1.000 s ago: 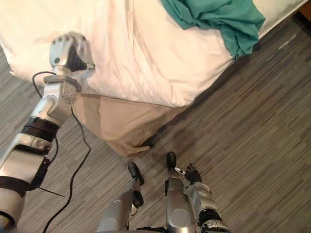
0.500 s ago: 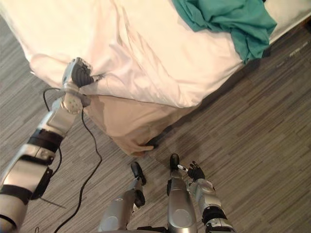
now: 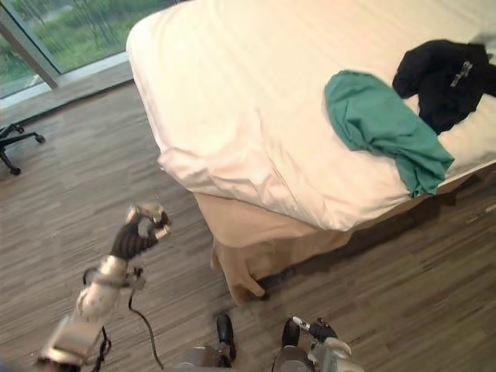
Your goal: Tidy the bed and pick cloth on bed and put in laundry
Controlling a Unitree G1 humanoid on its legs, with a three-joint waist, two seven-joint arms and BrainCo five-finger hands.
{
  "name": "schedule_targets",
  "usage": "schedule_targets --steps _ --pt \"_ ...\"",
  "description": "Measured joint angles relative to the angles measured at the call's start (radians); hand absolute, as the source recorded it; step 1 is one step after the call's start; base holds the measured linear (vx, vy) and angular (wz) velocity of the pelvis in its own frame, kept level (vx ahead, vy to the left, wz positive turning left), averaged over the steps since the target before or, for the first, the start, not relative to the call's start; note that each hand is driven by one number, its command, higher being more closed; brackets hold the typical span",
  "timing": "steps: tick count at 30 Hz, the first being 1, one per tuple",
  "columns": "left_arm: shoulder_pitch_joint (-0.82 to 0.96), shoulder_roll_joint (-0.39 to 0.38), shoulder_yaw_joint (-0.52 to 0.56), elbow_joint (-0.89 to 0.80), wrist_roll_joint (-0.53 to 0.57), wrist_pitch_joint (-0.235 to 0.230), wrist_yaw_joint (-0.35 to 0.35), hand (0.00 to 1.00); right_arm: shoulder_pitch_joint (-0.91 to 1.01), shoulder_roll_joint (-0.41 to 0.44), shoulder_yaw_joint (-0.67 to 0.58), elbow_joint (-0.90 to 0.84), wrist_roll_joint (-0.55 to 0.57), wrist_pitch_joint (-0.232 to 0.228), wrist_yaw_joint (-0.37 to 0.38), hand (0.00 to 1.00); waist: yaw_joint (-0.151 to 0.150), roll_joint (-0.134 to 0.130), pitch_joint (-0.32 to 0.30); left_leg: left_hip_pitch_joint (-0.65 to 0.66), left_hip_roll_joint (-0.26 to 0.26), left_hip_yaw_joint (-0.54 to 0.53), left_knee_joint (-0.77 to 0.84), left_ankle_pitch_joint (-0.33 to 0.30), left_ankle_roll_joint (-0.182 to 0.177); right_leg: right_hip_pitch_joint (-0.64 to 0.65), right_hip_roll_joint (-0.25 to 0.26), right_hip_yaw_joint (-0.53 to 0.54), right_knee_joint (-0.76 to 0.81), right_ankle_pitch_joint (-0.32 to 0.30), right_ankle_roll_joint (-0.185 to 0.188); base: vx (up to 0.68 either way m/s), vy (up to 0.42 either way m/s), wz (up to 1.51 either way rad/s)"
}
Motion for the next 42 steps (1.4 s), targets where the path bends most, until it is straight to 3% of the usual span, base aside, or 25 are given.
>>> schedule_targets --steps 3,7,9,11,12,15,16,23,28,31,33,34,35,40,41,42 --pt "0.061 -0.039 -0.076 0.085 -0.088 0.000 -0.119 0.00 0.046 0.005 -0.035 0.004 0.001 0.000 0.007 0.00 0.003 -0.027 -0.025 0.017 -0.002 -0.016 0.000 0.002 0.003 0.025 0.000 -0.013 -0.003 -0.008 0.003 0.07 -0.004 0.16" --pt "0.090 -0.056 -0.137 0.236 0.004 -0.006 -0.075 0.00 0.078 0.023 -0.039 0.005 -0.001 0.000 0.027 0.00 0.018 -0.056 -0.046 0.050 -0.001 -0.012 -0.001 -0.007 0.000 0.056 0.002 -0.011 -0.013 -0.011 0.003 0.05 -0.003 -0.02" --pt "0.086 -0.055 -0.137 0.271 0.066 -0.023 0.012 0.00 0.082 0.025 -0.039 0.006 -0.002 -0.002 0.047 0.00 0.022 -0.064 -0.051 0.062 -0.002 -0.011 -0.001 -0.011 0.000 0.069 0.002 -0.010 -0.018 -0.012 0.003 0.04 0.001 -0.02" --pt "0.069 -0.047 -0.123 0.282 0.122 -0.042 0.141 0.00 0.087 0.024 -0.041 0.017 -0.003 -0.005 0.072 0.00 0.025 -0.065 -0.060 0.082 -0.005 -0.009 -0.001 -0.019 0.000 0.088 0.000 -0.007 -0.019 -0.016 0.009 0.04 0.011 -0.03" --pt "0.062 -0.043 -0.120 0.282 0.135 -0.044 0.166 0.00 0.089 0.024 -0.042 0.017 -0.006 -0.005 0.077 0.00 0.025 -0.064 -0.061 0.087 -0.006 -0.008 -0.001 -0.020 0.001 0.092 0.000 -0.006 -0.019 -0.017 0.010 0.04 0.012 -0.02" --pt "-0.028 0.034 -0.085 0.277 0.252 -0.043 0.303 0.00 0.090 0.020 -0.050 0.021 -0.011 -0.002 0.107 0.00 0.025 -0.056 -0.066 0.117 -0.009 0.004 -0.002 -0.025 0.002 0.121 -0.002 -0.002 -0.020 -0.019 0.012 0.02 0.013 -0.04" --pt "-0.084 0.080 -0.057 0.255 0.266 -0.022 0.330 0.00 0.085 0.020 -0.056 0.028 -0.012 0.000 0.112 0.00 0.025 -0.054 -0.068 0.120 -0.009 0.015 -0.002 -0.026 0.002 0.122 -0.005 0.002 -0.019 -0.019 0.012 0.01 0.023 -0.08" --pt "-0.366 0.213 0.087 0.202 0.288 0.114 0.437 0.00 0.055 0.024 -0.121 0.036 -0.043 0.038 0.123 0.00 0.025 -0.053 -0.067 0.101 -0.009 0.053 -0.002 -0.038 0.000 0.093 -0.011 0.021 -0.019 -0.011 0.014 0.01 0.016 -0.15" --pt "-0.642 0.247 0.065 0.346 0.362 0.186 0.499 0.00 -0.019 0.024 -0.166 0.035 -0.045 0.053 0.128 0.00 0.025 -0.055 -0.034 0.001 -0.006 0.102 -0.001 -0.015 0.011 -0.034 -0.010 0.084 -0.012 0.030 0.001 0.01 0.019 -0.28" --pt "-0.880 0.270 -0.037 0.457 0.415 0.268 0.515 0.00 -0.126 0.026 -0.169 0.035 -0.030 0.049 0.128 0.00 0.003 -0.067 0.064 -0.071 -0.006 0.130 0.005 0.014 0.013 -0.135 -0.011 0.118 0.017 0.049 -0.007 -0.06 0.027 -0.26" --pt "-1.071 0.270 -0.089 0.567 0.443 0.373 0.521 0.00 -0.229 0.026 -0.167 0.034 0.000 0.030 0.125 0.00 -0.032 -0.070 0.158 -0.130 -0.010 0.157 0.006 0.037 0.019 -0.213 -0.014 0.150 0.022 0.079 -0.011 -0.09 0.033 -0.30" --pt "-1.097 0.269 -0.092 0.584 0.445 0.394 0.521 0.00 -0.246 0.026 -0.165 0.034 0.009 0.026 0.124 0.00 -0.036 -0.071 0.173 -0.138 -0.011 0.163 0.006 0.039 0.019 -0.226 -0.014 0.161 0.022 0.085 -0.011 -0.06 0.023 -0.55" --pt "-1.165 0.269 -0.100 0.633 0.459 0.461 0.522 0.00 -0.288 0.024 -0.158 0.031 0.029 0.015 0.115 0.00 -0.052 -0.070 0.216 -0.156 -0.015 0.186 0.006 0.046 0.021 -0.258 -0.013 0.188 0.021 0.101 -0.011 -0.04 0.013 -0.42" --pt "-1.355 0.237 -0.130 0.683 0.461 0.628 0.528 0.00 -0.324 0.028 -0.110 -0.042 0.120 0.002 0.080 0.00 -0.080 -0.061 0.266 -0.252 -0.013 0.236 0.006 0.067 0.013 -0.393 -0.010 0.259 0.034 0.128 -0.017 -0.01 0.010 -0.40" --pt "-1.360 0.234 -0.130 0.684 0.461 0.632 0.528 0.00 -0.324 0.028 -0.110 -0.047 0.122 0.002 0.080 0.00 -0.080 -0.061 0.269 -0.252 -0.013 0.237 0.006 0.068 0.013 -0.395 -0.009 0.260 0.036 0.128 -0.017 0.00 -0.004 -0.18" --pt "-1.396 0.209 -0.135 0.688 0.459 0.674 0.526 1.00 -0.324 0.028 -0.101 -0.086 0.141 -0.001 0.073 0.00 -0.082 -0.059 0.277 -0.272 -0.010 0.243 0.006 0.075 0.003 -0.426 -0.008 0.266 0.052 0.125 -0.020 0.00 -0.018 -0.12"
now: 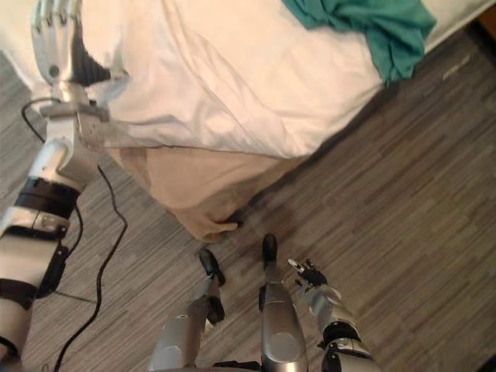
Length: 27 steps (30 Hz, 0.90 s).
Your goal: Tidy the bed and pick cloth on bed and put in laundry
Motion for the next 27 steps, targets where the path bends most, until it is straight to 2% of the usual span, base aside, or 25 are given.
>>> schedule_targets --steps 1,3,4,6,8,9,13,16,18,21,24,25,27 --pt "-0.015 -0.010 -0.001 0.001 -0.001 0.020 -0.005 1.00 -0.002 0.000 0.005 -0.025 0.013 -0.001 -0.005 0.00 0.001 0.000 0.001 -0.015 0.001 0.010 0.000 0.003 -0.004 -0.023 0.001 0.006 0.008 -0.001 -0.001 -0.01 -0.026 -0.26" --pt "-0.063 -0.031 0.001 0.017 -0.032 0.119 -0.048 1.00 -0.025 -0.001 0.007 -0.122 0.055 -0.003 -0.022 0.00 0.003 0.003 0.036 -0.052 0.009 0.044 0.000 0.004 -0.002 -0.092 0.009 0.024 0.051 -0.005 -0.006 -0.02 -0.021 -0.26" --pt "-0.065 -0.031 0.002 0.017 -0.039 0.127 -0.053 1.00 -0.027 -0.001 0.007 -0.129 0.060 -0.003 -0.023 0.00 0.004 0.003 0.040 -0.054 0.009 0.046 0.000 0.004 -0.002 -0.095 0.009 0.025 0.054 -0.005 -0.006 -0.03 -0.015 -0.15" --pt "-0.087 -0.034 0.033 0.005 -0.128 0.214 -0.087 1.00 -0.050 -0.004 0.004 -0.202 0.093 -0.003 -0.038 0.00 0.005 0.004 0.063 -0.103 0.013 0.058 0.001 0.004 -0.001 -0.171 0.012 0.037 0.095 -0.012 -0.012 -0.03 -0.017 -0.12" --pt "-0.096 -0.033 0.082 -0.032 -0.162 0.257 -0.103 1.00 -0.051 -0.006 0.003 -0.246 0.106 -0.002 -0.051 0.00 0.013 0.004 0.085 -0.117 0.016 0.069 0.014 0.004 -0.001 -0.191 0.012 0.042 0.115 -0.017 -0.014 -0.02 -0.015 -0.06" --pt "-0.086 -0.032 0.100 -0.046 -0.212 0.284 -0.105 1.00 -0.046 -0.006 0.003 -0.267 0.108 0.000 -0.057 0.00 0.017 0.004 0.089 -0.114 0.017 0.075 0.021 0.003 0.000 -0.193 0.012 0.046 0.129 -0.029 -0.014 -0.02 -0.016 -0.03" --pt "-0.048 -0.029 0.115 -0.057 -0.315 0.296 -0.100 1.00 -0.033 -0.021 0.003 -0.330 0.107 0.004 -0.056 0.00 0.016 0.005 0.089 -0.094 0.018 0.077 0.047 -0.026 0.015 -0.191 0.004 0.046 0.192 -0.067 -0.012 0.01 -0.004 0.02" --pt "-0.027 -0.053 0.122 -0.052 -0.374 0.248 -0.093 1.00 -0.029 -0.059 -0.004 -0.350 0.105 0.036 -0.052 0.00 0.016 0.006 0.088 -0.060 0.009 0.072 0.046 -0.037 0.015 -0.174 -0.012 0.035 0.238 -0.100 -0.007 0.06 0.018 0.15" --pt "-0.018 -0.102 0.106 -0.016 -0.380 0.187 -0.090 1.00 0.003 -0.070 -0.007 -0.353 0.102 0.055 -0.041 0.00 0.019 0.007 0.087 -0.022 0.005 0.059 0.044 -0.040 0.017 -0.131 -0.026 0.003 0.268 -0.135 -0.007 0.10 0.017 0.38" --pt "0.007 -0.113 0.035 -0.025 -0.372 0.129 -0.086 1.00 0.034 -0.066 -0.006 -0.350 0.096 0.065 -0.032 0.00 0.022 0.010 0.085 0.012 -0.004 0.045 0.039 -0.040 0.016 -0.099 -0.047 -0.031 0.311 -0.178 -0.005 0.15 0.009 0.43" --pt "0.106 -0.103 -0.008 -0.130 -0.353 0.063 -0.069 1.00 0.038 -0.067 0.005 -0.304 0.093 0.066 -0.034 0.00 0.032 0.017 0.081 0.052 -0.010 0.032 0.038 -0.035 0.010 -0.048 -0.059 -0.059 0.320 -0.196 -0.005 0.15 -0.016 0.31" --pt "0.200 -0.098 -0.010 -0.209 -0.332 0.006 -0.069 1.00 0.031 -0.074 0.017 -0.230 0.080 0.063 -0.040 0.00 0.026 0.039 0.066 0.074 -0.010 0.002 0.035 -0.034 0.009 -0.005 -0.063 -0.091 0.302 -0.196 -0.005 0.15 -0.010 0.37" --pt "0.274 -0.097 -0.008 -0.272 -0.331 -0.039 -0.071 1.00 0.028 -0.085 0.031 -0.165 0.062 0.063 -0.053 0.00 0.025 0.064 0.041 0.080 -0.012 -0.021 0.030 -0.034 0.009 0.015 -0.065 -0.109 0.289 -0.196 -0.005 0.16 0.005 0.34"
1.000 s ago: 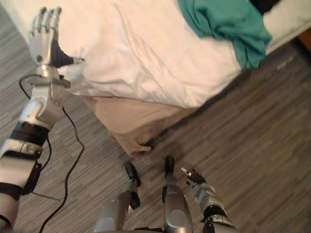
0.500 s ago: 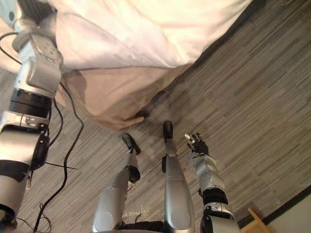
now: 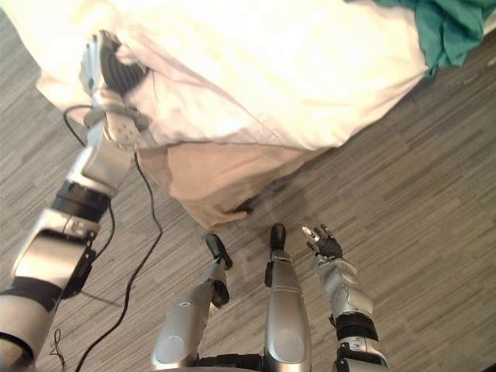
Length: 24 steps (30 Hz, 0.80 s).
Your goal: Tidy the bed and pick cloth on bed and put in laundry
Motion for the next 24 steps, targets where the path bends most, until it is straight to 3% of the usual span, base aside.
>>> schedule_targets --steps 5,9,11,12,18,22,24 --pt "0.234 -0.001 0.048 -0.192 0.000 -0.144 -0.035 1.00 -0.012 0.000 0.052 0.154 -0.008 0.000 -0.048 0.00 -0.004 0.047 -0.048 0.026 -0.008 -0.053 -0.007 0.000 0.000 0.080 -0.005 -0.048 -0.072 0.010 0.016 0.10 0.022 0.24" --pt "0.455 -0.019 0.061 -0.299 0.020 -0.257 -0.083 1.00 0.001 0.014 0.077 0.219 -0.007 -0.013 -0.078 0.00 -0.006 0.039 -0.098 0.055 -0.008 -0.084 -0.026 0.000 0.000 0.149 0.006 -0.073 -0.150 0.038 0.027 0.05 0.025 0.13" --pt "0.523 -0.039 0.061 -0.309 0.020 -0.291 -0.108 1.00 0.014 0.019 0.080 0.230 -0.007 -0.022 -0.085 0.00 -0.006 0.034 -0.120 0.062 -0.009 -0.100 -0.027 0.000 0.000 0.177 0.009 -0.086 -0.182 0.053 0.030 0.04 0.030 0.15" --pt "0.576 -0.057 0.061 -0.312 0.016 -0.315 -0.120 0.00 0.028 0.022 0.085 0.228 -0.007 -0.023 -0.086 0.00 -0.005 0.024 -0.129 0.076 -0.009 -0.105 -0.028 0.000 0.001 0.202 0.014 -0.091 -0.205 0.065 0.031 0.02 0.030 0.14" --pt "0.851 -0.145 0.053 -0.333 -0.023 -0.385 -0.198 0.00 0.121 0.053 0.108 0.207 -0.007 -0.021 -0.090 0.00 0.000 -0.004 -0.187 0.108 -0.008 -0.160 -0.029 -0.011 0.017 0.285 0.028 -0.129 -0.275 0.088 0.039 0.00 0.020 0.16" --pt "1.004 -0.172 0.014 -0.311 -0.017 -0.395 -0.250 0.00 0.191 0.060 0.108 0.197 -0.007 0.001 -0.085 0.00 0.006 -0.016 -0.235 0.137 -0.011 -0.180 -0.030 -0.024 0.020 0.338 0.032 -0.148 -0.308 0.084 0.049 0.02 0.015 0.14" --pt "1.054 -0.175 -0.016 -0.184 -0.009 -0.393 -0.261 0.00 0.237 0.060 0.108 0.197 -0.008 0.015 -0.072 0.00 0.019 -0.024 -0.272 0.167 -0.012 -0.184 -0.035 -0.042 0.012 0.372 0.032 -0.155 -0.326 0.080 0.050 0.00 0.000 0.00"
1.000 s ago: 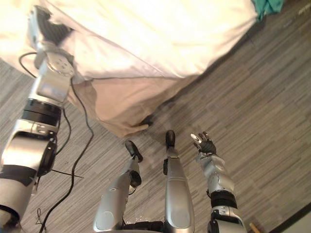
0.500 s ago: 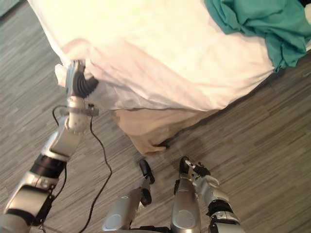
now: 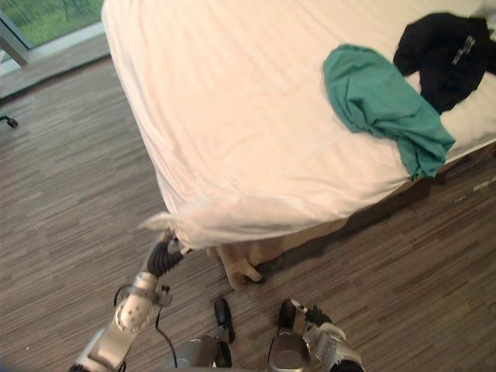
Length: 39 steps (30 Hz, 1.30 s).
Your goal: Tidy the bed and pick cloth on bed and put in laundry
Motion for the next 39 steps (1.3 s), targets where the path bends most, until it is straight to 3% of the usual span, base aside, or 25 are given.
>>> schedule_targets --steps 7,11,15,16,17,19,20,23,25,26,28,29,30,31,32,34,35,37,39 --pt "0.063 -0.031 0.018 0.409 0.000 -0.002 -0.006 0.00 0.093 0.008 -0.056 0.054 0.016 -0.001 0.013 0.00 0.012 -0.041 -0.083 0.055 -0.004 -0.026 -0.001 -0.024 -0.004 0.077 0.002 -0.022 -0.030 -0.017 0.012 0.08 -0.011 0.09" --pt "0.103 -0.067 0.157 0.672 0.050 -0.020 0.001 0.00 0.129 0.045 -0.123 0.069 0.050 -0.041 -0.021 0.00 0.020 -0.064 -0.104 0.107 -0.007 -0.019 -0.002 -0.040 -0.007 0.132 0.004 -0.022 -0.036 -0.022 0.013 0.12 -0.018 -0.02" --pt "0.103 -0.103 0.323 0.774 0.028 -0.037 -0.042 0.00 0.116 0.065 -0.160 0.063 -0.023 -0.171 -0.062 0.00 0.040 -0.067 -0.123 0.143 -0.012 0.005 -0.002 -0.049 -0.011 0.167 -0.004 -0.017 -0.036 -0.025 0.016 0.05 0.001 -0.11" --pt "0.103 -0.103 0.323 0.774 0.028 -0.037 -0.042 0.00 0.116 0.065 -0.160 0.063 -0.023 -0.171 -0.062 0.00 0.040 -0.067 -0.123 0.143 -0.012 0.005 -0.002 -0.049 -0.011 0.167 -0.004 -0.017 -0.036 -0.025 0.016 0.00 0.002 0.04" --pt "0.100 -0.114 0.356 0.790 0.026 -0.039 -0.070 0.00 0.096 0.065 -0.173 0.032 -0.082 -0.234 -0.080 0.00 0.040 -0.066 -0.125 0.153 -0.013 0.005 -0.003 -0.049 -0.012 0.176 -0.007 -0.017 -0.032 -0.027 0.019 -0.05 0.009 -0.03" --pt "0.098 -0.120 0.373 0.791 0.022 -0.020 -0.100 0.00 0.062 0.055 -0.203 -0.024 -0.136 -0.291 -0.086 0.00 0.042 -0.066 -0.125 0.162 -0.013 0.005 -0.003 -0.051 -0.011 0.181 -0.011 -0.018 -0.027 -0.032 0.026 -0.05 0.007 -0.03" --pt "0.095 -0.131 0.399 0.791 0.004 -0.002 -0.117 0.00 0.038 0.038 -0.206 -0.059 -0.165 -0.327 -0.083 1.00 0.042 -0.066 -0.130 0.164 -0.013 0.004 -0.003 -0.052 -0.011 0.180 -0.013 -0.018 -0.021 -0.035 0.026 -0.09 0.003 0.00" --pt "0.077 -0.146 0.412 0.796 -0.014 0.052 -0.136 0.00 -0.025 -0.030 -0.182 -0.151 -0.218 -0.425 -0.043 1.00 0.066 -0.075 -0.140 0.158 -0.014 0.000 -0.003 -0.060 -0.011 0.163 -0.014 -0.017 -0.013 -0.051 0.021 -0.08 0.009 -0.01" --pt "0.074 -0.146 0.408 0.797 -0.020 0.081 -0.138 0.00 -0.059 -0.068 -0.122 -0.247 -0.247 -0.456 -0.005 1.00 0.070 -0.082 -0.150 0.138 -0.015 -0.016 -0.003 -0.061 -0.009 0.153 -0.013 -0.019 -0.015 -0.052 0.020 -0.04 0.003 0.12" --pt "0.072 -0.146 0.407 0.796 -0.039 0.096 -0.138 0.00 -0.069 -0.081 -0.080 -0.327 -0.257 -0.610 0.071 1.00 0.070 -0.086 -0.151 0.126 -0.017 -0.029 -0.003 -0.064 -0.005 0.146 -0.014 -0.024 -0.016 -0.052 0.019 0.00 -0.003 0.21" --pt "0.071 -0.145 0.410 0.796 -0.053 0.125 -0.138 0.00 -0.082 -0.092 -0.024 -0.534 -0.264 -0.816 0.206 1.00 0.067 -0.094 -0.159 0.108 -0.017 -0.035 -0.002 -0.064 -0.005 0.124 -0.013 -0.027 -0.015 -0.052 0.018 0.07 -0.006 0.11" --pt "0.075 -0.144 0.415 0.796 -0.057 0.134 -0.137 0.00 -0.093 -0.090 0.003 -0.658 -0.283 -0.684 0.232 1.00 0.068 -0.102 -0.166 0.105 -0.017 -0.039 -0.002 -0.063 -0.006 0.123 -0.011 -0.027 -0.013 -0.049 0.022 0.13 -0.020 0.09" --pt "0.080 -0.143 0.421 0.796 -0.065 0.135 -0.137 0.00 -0.111 -0.085 0.007 -0.645 -0.283 -0.664 0.265 1.00 0.073 -0.105 -0.169 0.106 -0.018 -0.045 -0.001 -0.061 -0.006 0.127 -0.011 -0.031 -0.013 -0.047 0.019 0.21 -0.039 0.30" --pt "0.079 -0.145 0.426 0.795 -0.092 0.131 -0.135 0.00 -0.109 -0.073 0.019 -0.573 -0.273 -0.676 0.364 1.00 0.087 -0.128 -0.182 0.111 -0.022 -0.055 0.004 -0.052 0.005 0.143 -0.010 -0.049 -0.014 -0.051 0.020 0.16 -0.029 0.30" --pt "0.080 -0.146 0.426 0.795 -0.093 0.131 -0.135 0.00 -0.103 -0.072 0.024 -0.567 -0.277 -0.677 0.373 1.00 0.088 -0.130 -0.183 0.111 -0.024 -0.056 0.004 -0.052 0.005 0.144 -0.011 -0.050 -0.014 -0.051 0.020 0.17 -0.017 0.31" --pt "0.090 -0.153 0.426 0.796 -0.104 0.116 -0.134 0.00 -0.081 -0.056 0.096 -0.567 -0.272 -0.676 0.487 1.00 0.090 -0.138 -0.186 0.110 -0.030 -0.078 0.005 -0.050 0.007 0.156 -0.015 -0.056 -0.014 -0.051 0.020 0.13 -0.002 0.13" --pt "0.092 -0.155 0.427 0.795 -0.112 0.101 -0.133 0.00 -0.083 -0.046 0.159 -0.588 -0.271 -0.676 0.554 1.00 0.088 -0.129 -0.181 0.112 -0.033 -0.083 0.005 -0.050 0.007 0.158 -0.018 -0.058 -0.011 -0.051 0.020 0.11 -0.007 0.09" --pt "0.093 -0.155 0.429 0.790 -0.118 0.072 -0.127 0.00 -0.099 -0.043 0.232 -0.634 -0.266 -0.642 0.618 1.00 0.095 -0.116 -0.179 0.116 -0.034 -0.093 0.005 -0.049 0.008 0.164 -0.020 -0.065 -0.005 -0.051 0.020 0.06 -0.009 0.15" --pt "0.097 -0.165 0.428 0.789 -0.122 0.042 -0.110 0.00 -0.177 -0.018 0.329 -0.660 -0.260 -0.556 0.642 1.00 0.116 -0.103 -0.167 0.134 -0.027 -0.113 0.005 -0.048 0.010 0.186 -0.015 -0.074 0.006 -0.051 0.020 0.02 -0.027 0.23"
